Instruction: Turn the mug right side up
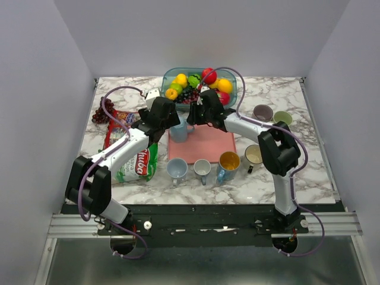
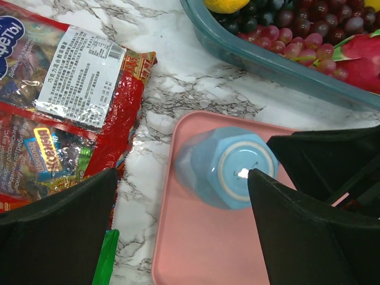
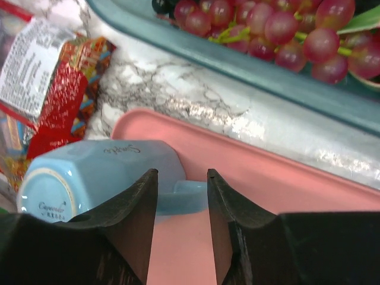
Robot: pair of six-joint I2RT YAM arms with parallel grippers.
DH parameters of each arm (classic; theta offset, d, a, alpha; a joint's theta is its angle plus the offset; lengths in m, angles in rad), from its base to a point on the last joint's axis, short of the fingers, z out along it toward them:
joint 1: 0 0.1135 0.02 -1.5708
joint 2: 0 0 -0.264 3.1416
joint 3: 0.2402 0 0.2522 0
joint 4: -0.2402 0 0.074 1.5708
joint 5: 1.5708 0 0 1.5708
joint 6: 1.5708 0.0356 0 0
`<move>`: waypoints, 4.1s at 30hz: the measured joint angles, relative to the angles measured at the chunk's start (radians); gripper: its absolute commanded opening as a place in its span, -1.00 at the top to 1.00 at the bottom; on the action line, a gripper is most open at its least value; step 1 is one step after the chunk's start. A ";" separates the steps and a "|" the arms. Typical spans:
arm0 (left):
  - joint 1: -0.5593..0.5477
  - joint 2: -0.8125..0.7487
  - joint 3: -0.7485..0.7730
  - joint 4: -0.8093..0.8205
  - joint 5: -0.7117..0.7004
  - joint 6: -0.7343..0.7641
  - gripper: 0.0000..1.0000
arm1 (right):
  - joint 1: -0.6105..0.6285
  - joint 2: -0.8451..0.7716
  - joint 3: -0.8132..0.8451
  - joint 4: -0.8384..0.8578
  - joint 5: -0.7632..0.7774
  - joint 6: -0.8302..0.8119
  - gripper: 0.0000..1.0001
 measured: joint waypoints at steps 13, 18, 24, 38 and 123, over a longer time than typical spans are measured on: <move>0.000 -0.052 -0.050 0.009 0.034 -0.007 -0.98 | 0.001 -0.166 -0.186 -0.062 -0.195 -0.194 -0.04; 0.000 -0.074 -0.050 0.010 0.040 -0.008 -0.98 | 0.003 -0.227 -0.232 -0.080 -0.204 -0.286 -0.45; 0.000 -0.100 -0.054 0.010 0.042 -0.008 -0.98 | 0.008 -0.263 -0.236 -0.104 -0.214 -0.402 -0.51; 0.000 -0.146 -0.056 0.009 0.043 -0.008 -0.98 | 0.097 -0.138 -0.133 -0.199 -0.200 -0.541 -0.12; -0.333 -0.273 -0.262 1.432 0.781 -0.329 0.19 | 0.114 -1.278 -0.464 0.169 -0.258 0.011 0.99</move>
